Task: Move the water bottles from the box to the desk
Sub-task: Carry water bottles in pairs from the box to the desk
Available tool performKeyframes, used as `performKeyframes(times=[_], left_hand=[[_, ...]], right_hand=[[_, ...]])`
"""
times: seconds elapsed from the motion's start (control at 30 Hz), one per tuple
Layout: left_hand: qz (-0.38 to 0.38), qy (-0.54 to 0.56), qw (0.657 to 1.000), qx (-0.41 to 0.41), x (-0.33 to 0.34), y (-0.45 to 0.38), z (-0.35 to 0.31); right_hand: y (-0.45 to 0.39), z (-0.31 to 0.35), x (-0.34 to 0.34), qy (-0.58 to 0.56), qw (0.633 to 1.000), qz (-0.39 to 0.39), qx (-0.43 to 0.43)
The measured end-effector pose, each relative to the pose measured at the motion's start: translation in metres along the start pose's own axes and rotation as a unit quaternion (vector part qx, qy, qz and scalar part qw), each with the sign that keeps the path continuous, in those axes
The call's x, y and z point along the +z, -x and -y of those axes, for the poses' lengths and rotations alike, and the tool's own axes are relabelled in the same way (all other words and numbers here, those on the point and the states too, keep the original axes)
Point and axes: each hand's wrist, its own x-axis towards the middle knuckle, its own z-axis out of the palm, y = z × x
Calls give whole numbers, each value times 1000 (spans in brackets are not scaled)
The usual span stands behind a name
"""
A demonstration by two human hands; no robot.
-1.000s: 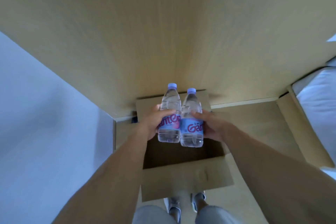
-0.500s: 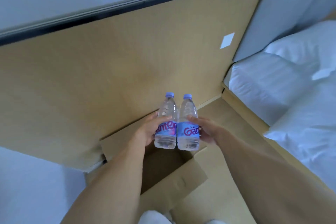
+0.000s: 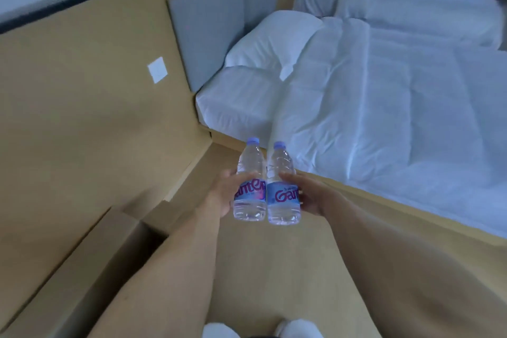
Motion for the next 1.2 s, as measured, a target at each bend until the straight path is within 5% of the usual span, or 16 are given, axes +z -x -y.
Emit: performKeyframes(times=[0.43,0.93,1.2], left_hand=[[247,-141,958,-48,311,-23,36],[547,-270,786,-104,582,-10,96],[592,-323,732,-98,712,-31,101]], right_hand=[[153,-74,-255,-194,943,-268,-31],[292,-162,-407,-387,776,-497,-41],[323,-155,-482,-450,693,-559,-64]])
